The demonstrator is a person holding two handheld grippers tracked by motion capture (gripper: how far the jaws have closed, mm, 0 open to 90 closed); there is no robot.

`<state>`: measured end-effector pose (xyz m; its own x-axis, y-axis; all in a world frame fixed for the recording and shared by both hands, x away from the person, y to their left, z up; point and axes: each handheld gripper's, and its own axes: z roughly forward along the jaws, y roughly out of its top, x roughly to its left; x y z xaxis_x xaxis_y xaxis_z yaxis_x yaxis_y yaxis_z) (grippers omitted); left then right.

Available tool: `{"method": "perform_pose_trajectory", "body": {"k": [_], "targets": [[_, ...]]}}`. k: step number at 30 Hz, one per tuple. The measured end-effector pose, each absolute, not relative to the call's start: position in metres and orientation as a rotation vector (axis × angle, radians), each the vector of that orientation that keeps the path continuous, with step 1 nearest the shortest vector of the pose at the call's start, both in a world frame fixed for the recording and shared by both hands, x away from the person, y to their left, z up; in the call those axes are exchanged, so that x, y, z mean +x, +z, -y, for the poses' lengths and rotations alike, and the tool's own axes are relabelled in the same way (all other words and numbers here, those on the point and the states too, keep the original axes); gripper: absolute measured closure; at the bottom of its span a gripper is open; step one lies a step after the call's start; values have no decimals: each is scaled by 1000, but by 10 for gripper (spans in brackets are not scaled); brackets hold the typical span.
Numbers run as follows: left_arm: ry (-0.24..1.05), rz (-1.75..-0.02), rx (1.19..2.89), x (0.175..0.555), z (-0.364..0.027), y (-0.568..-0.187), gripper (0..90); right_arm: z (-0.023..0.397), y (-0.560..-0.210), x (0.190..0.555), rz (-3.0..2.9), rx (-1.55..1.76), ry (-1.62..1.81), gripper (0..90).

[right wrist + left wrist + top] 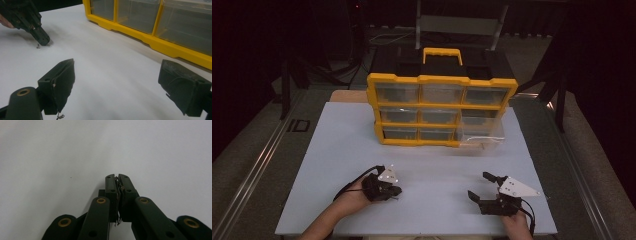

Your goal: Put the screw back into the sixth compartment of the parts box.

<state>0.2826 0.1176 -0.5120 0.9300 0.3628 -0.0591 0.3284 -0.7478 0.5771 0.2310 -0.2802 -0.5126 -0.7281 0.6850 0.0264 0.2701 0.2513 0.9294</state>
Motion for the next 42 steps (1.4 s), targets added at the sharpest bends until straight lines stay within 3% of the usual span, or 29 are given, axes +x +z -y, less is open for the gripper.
{"method": "perform_pose_trajectory", "body": {"k": [11, 42], "targets": [[97, -522, 2408, 288, -120, -497, 885, 281, -513, 231, -2145, 874, 1473, 139], [235, -463, 2199, 316, -90, -399, 885, 281, -513, 231, -2143, 875, 1479, 139]]}}
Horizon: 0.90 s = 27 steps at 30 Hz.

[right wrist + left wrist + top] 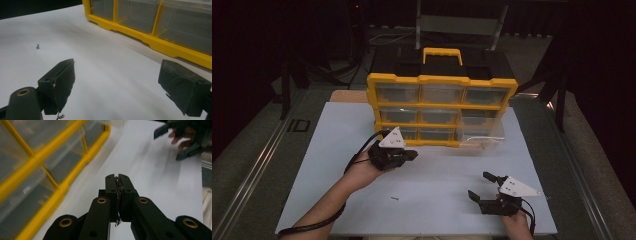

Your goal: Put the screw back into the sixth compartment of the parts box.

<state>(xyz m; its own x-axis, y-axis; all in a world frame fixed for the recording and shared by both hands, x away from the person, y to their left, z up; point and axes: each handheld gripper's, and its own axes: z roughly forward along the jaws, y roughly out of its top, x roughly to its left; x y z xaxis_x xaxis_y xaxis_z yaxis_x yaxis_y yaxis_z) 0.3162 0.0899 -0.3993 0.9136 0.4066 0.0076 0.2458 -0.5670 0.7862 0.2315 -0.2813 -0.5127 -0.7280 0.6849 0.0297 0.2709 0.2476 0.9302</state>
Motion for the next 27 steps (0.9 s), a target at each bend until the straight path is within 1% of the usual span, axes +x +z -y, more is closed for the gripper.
{"method": "perform_pose_trajectory", "body": {"k": [8, 15, 27], "targets": [[251, -432, 2167, 325, -75, -381, 885, 281, -513, 232, -2145, 877, 1482, 139], [236, -422, 2133, 336, -59, -369, 885, 282, -512, 232, -2145, 870, 1485, 139], [276, -372, 2099, 348, -26, -341, 885, 282, -512, 232, -2150, 865, 1486, 139]]}}
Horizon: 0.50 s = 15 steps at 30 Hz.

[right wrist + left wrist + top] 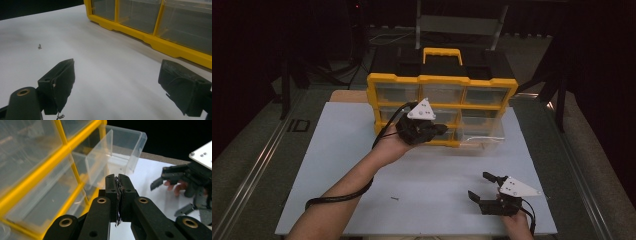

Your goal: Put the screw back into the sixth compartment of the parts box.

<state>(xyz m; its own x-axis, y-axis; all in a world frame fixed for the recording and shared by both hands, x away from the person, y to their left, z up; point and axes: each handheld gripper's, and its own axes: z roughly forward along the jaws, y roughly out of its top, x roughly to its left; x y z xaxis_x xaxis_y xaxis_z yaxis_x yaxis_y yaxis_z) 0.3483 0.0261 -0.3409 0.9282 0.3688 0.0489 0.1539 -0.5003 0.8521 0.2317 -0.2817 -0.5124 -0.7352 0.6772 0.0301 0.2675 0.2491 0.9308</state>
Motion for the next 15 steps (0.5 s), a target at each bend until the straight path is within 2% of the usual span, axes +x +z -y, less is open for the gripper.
{"method": "perform_pose_trajectory", "body": {"k": [15], "targets": [[274, -349, 2055, 362, 17, -323, 885, 282, -512, 231, -2148, 868, 1492, 139]]}}
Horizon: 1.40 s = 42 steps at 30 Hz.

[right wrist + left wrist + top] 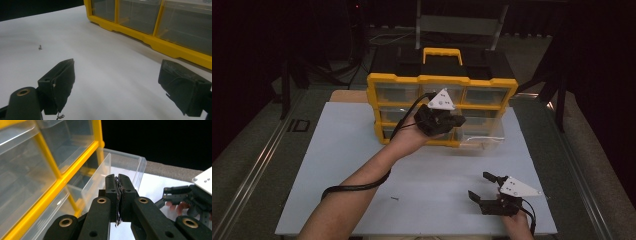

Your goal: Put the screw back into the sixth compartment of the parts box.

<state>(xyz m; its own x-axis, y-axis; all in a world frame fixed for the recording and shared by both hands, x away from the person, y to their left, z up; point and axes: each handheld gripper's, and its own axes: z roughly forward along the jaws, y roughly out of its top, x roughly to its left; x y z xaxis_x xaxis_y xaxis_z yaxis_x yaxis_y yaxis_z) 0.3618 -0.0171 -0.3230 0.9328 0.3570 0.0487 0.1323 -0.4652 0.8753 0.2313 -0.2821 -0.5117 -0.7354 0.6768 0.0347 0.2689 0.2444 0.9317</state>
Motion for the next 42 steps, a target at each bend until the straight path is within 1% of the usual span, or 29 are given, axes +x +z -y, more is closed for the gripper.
{"method": "perform_pose_trajectory", "body": {"k": [8, 12, 19, 36, 42], "targets": [[271, -349, 2037, 368, 38, -320, 884, 282, -511, 231, -2148, 868, 1497, 139], [250, -358, 2038, 372, 47, -324, 885, 282, -511, 231, -2146, 869, 1502, 139], [252, -378, 2073, 379, 62, -333, 884, 282, -511, 231, -2143, 868, 1507, 139], [240, -398, 2192, 388, 77, -353, 882, 284, -510, 231, -2131, 873, 1512, 139], [236, -411, 2210, 389, 80, -356, 876, 284, -510, 231, -2133, 868, 1509, 139]]}}
